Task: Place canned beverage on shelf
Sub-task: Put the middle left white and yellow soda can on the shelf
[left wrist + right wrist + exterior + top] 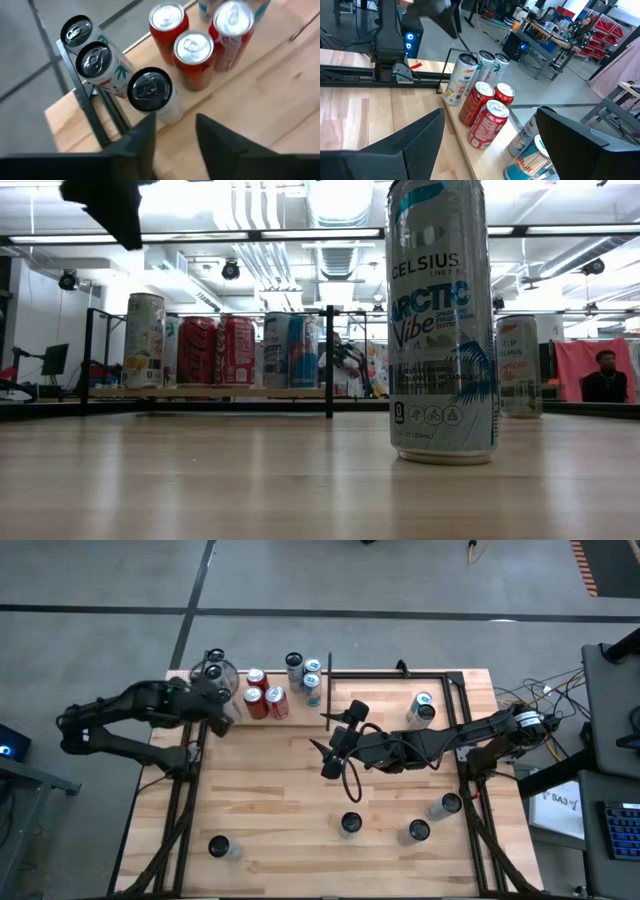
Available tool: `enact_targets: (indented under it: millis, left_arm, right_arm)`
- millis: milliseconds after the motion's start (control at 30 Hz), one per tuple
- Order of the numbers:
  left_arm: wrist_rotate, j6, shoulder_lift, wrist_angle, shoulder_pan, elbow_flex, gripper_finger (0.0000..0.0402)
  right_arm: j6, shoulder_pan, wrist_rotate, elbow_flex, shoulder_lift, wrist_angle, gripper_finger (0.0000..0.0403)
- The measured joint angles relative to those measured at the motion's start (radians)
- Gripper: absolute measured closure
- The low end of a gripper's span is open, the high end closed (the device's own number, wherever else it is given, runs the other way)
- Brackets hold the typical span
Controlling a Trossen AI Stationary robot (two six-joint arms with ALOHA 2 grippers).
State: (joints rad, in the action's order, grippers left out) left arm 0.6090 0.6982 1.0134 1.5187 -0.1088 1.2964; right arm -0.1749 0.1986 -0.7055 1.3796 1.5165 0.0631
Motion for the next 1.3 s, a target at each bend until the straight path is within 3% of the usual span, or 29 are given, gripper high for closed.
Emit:
enact_targets:
  millis: [200, 367, 700, 1300]
  left_arm:
    - [-0.001, -0.135, 0.114, 0.000, -0.075, 0.001, 0.0391]
    - [-0.032, -0.285, 0.163, -0.001, -0.176, 0.001, 0.0391]
    - [-0.234, -0.586, 0.162, -0.135, -0.398, 0.001, 0.0401]
    - [-0.233, -0.664, 0.164, -0.203, -0.420, -0.010, 0.0401]
  right_arm:
    - [0.000, 0.000, 0.000, 0.000, -0.003, 0.004, 0.0099]
    - [0.000, 0.000, 0.000, 0.000, -0.003, 0.004, 0.0099]
    - [0.006, 0.000, 0.000, 0.000, -0.003, 0.005, 0.0099]
    - [0.021, 0.000, -0.001, 0.000, -0.003, 0.008, 0.0099]
